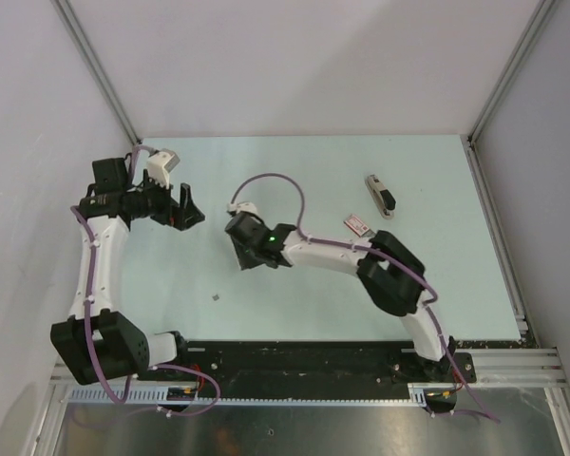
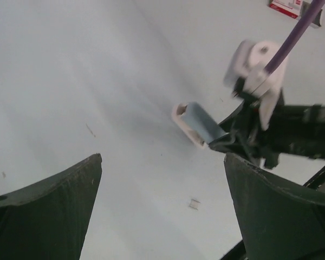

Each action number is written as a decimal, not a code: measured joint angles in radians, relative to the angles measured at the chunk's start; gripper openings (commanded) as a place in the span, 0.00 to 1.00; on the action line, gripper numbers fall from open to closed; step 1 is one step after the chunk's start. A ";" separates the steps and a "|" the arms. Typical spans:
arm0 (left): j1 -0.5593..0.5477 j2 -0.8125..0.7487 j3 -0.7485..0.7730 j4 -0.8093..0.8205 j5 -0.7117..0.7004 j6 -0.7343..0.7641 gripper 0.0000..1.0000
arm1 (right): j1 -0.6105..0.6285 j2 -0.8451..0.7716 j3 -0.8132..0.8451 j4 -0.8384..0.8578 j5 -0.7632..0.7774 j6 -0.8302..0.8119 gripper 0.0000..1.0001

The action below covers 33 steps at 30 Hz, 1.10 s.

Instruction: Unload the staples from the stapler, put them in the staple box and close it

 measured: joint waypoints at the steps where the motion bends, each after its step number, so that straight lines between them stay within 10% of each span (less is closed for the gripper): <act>1: 0.002 -0.002 0.000 0.001 -0.008 -0.018 0.99 | 0.011 0.033 0.047 -0.037 0.006 -0.008 0.00; 15: 0.016 -0.068 0.001 0.020 -0.090 -0.148 1.00 | 0.063 0.387 0.650 -0.383 0.024 -0.071 0.02; 23: 0.028 -0.071 0.005 0.022 -0.103 -0.203 0.99 | 0.051 0.406 0.679 -0.398 -0.003 -0.072 0.49; 33: 0.031 -0.071 -0.006 0.043 -0.105 -0.220 0.99 | 0.025 0.359 0.578 -0.332 -0.042 -0.083 0.76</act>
